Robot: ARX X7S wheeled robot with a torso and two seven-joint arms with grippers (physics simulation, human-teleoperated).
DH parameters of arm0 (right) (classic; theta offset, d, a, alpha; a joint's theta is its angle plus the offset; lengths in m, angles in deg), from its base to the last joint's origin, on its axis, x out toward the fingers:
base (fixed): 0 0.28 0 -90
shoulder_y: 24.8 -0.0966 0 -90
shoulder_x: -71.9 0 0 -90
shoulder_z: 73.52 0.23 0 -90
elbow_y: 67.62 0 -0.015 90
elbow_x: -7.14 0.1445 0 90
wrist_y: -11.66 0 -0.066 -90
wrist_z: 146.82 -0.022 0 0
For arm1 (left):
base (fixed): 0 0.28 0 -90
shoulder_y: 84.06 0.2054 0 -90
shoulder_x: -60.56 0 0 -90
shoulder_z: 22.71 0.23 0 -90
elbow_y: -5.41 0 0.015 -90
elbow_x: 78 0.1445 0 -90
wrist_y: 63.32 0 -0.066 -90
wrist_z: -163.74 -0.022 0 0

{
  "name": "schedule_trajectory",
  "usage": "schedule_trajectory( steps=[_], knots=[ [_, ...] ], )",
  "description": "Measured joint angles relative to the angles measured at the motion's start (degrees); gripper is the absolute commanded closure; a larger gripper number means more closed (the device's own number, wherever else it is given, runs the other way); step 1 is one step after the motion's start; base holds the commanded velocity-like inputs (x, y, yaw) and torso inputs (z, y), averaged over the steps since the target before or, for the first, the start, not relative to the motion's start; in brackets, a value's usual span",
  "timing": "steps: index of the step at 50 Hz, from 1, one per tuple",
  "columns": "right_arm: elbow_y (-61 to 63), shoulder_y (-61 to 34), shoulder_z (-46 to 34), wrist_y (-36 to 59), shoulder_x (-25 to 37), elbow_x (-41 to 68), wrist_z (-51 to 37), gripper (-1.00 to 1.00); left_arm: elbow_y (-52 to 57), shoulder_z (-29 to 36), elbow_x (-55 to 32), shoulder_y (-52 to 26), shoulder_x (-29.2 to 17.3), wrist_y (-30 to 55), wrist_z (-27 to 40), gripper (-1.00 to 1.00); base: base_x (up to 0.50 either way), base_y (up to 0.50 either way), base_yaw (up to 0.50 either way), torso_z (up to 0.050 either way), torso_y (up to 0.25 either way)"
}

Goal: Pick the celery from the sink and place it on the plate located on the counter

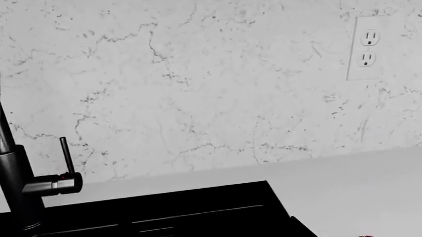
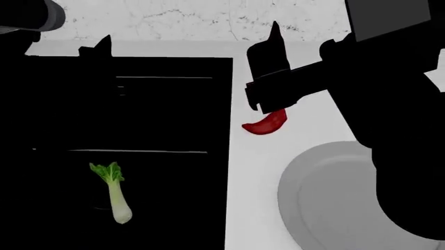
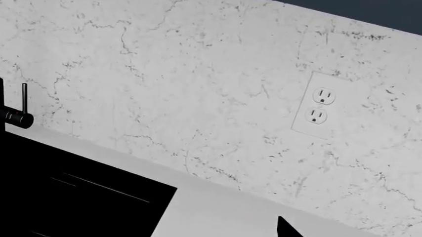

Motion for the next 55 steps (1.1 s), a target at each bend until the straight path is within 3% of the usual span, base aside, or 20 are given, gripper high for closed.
schedule_trajectory(
  steps=[55],
  knots=[
    [-0.91,-0.57,-2.98,-2.98,2.08,3.49,-1.63,-1.0,-1.21,-1.09,-3.18,-0.85,0.26,0.76,2.65,-1.0,0.12,0.0,0.0,0.0,0.0]
  ],
)
